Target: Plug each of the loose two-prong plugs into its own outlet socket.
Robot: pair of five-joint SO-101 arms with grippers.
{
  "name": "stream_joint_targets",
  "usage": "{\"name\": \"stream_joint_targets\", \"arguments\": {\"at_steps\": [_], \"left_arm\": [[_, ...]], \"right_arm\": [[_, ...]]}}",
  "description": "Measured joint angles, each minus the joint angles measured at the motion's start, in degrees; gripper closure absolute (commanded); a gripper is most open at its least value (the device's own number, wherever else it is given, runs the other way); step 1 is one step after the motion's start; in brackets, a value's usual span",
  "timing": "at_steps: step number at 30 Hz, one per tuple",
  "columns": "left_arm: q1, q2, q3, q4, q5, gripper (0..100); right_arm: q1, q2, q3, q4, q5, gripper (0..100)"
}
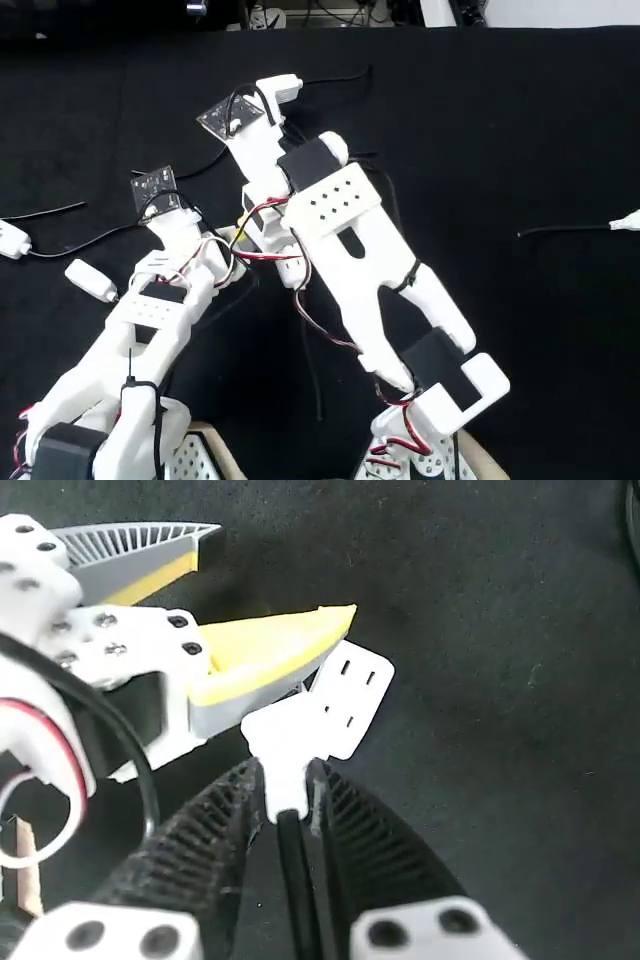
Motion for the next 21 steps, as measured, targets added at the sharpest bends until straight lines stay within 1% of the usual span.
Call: {"name": "stream_joint_targets", "arguments": {"at_steps": [4, 7, 10, 13, 16, 21], "left_arm": [[0.0, 0.0, 0.0, 0.0, 0.0, 67], [-0.1, 0.0, 0.0, 0.0, -1.8, 67], [-2.1, 0.0, 0.0, 0.0, -2.8, 67], [-4.0, 0.0, 0.0, 0.0, -2.8, 67], [-5.5, 0.0, 0.0, 0.0, -2.9, 67], [-6.9, 0.0, 0.0, 0.0, -2.9, 67]], "right_arm": [[0.1, 0.0, 0.0, 0.0, 0.0, 98.6], [2.2, 0.0, 0.0, 0.0, -0.5, 98.6], [4.0, 0.0, 0.0, 0.7, -3.1, 98.6], [4.2, 1.4, 0.0, 1.1, -6.0, 98.6], [4.2, 5.3, -0.1, 1.2, -8.9, 98.6], [4.2, 12.8, -4.8, 3.4, -12.1, 98.6]]}}
